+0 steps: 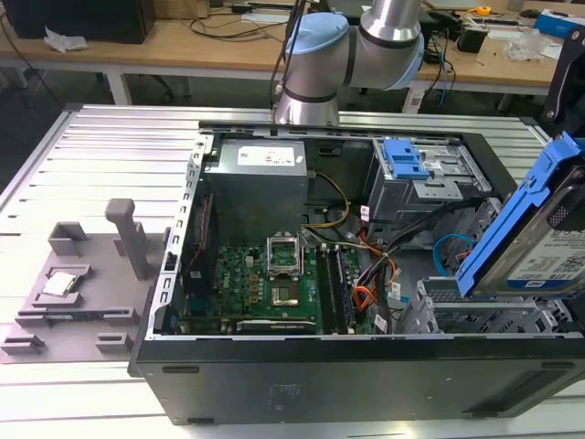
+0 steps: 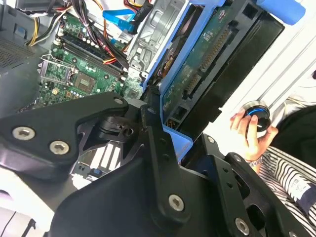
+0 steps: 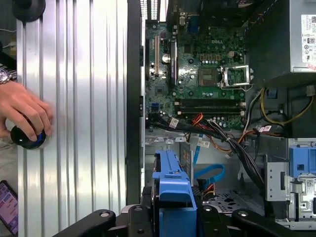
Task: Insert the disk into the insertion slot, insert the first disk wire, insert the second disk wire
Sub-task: 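Insert the disk into the insertion slot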
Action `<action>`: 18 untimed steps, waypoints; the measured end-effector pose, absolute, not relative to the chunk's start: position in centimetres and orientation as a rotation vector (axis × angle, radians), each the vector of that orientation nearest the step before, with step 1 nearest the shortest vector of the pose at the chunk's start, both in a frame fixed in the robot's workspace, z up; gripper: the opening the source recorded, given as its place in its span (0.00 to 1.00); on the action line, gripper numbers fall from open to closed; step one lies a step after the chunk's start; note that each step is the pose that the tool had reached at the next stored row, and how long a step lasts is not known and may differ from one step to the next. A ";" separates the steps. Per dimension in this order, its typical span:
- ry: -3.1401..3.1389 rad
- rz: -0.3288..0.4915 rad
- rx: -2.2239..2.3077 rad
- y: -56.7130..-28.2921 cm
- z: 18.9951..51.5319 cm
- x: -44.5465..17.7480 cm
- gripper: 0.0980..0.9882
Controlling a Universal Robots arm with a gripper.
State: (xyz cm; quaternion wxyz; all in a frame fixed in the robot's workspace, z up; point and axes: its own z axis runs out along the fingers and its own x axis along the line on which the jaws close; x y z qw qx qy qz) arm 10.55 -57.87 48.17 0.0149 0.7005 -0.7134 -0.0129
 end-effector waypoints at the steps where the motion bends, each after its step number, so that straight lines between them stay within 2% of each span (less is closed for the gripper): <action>1: -2.220 -0.040 2.180 -57.9 48.1 10.5 0.30; 18: -2.220 -0.040 2.180 -57.9 46.7 10.3 0.30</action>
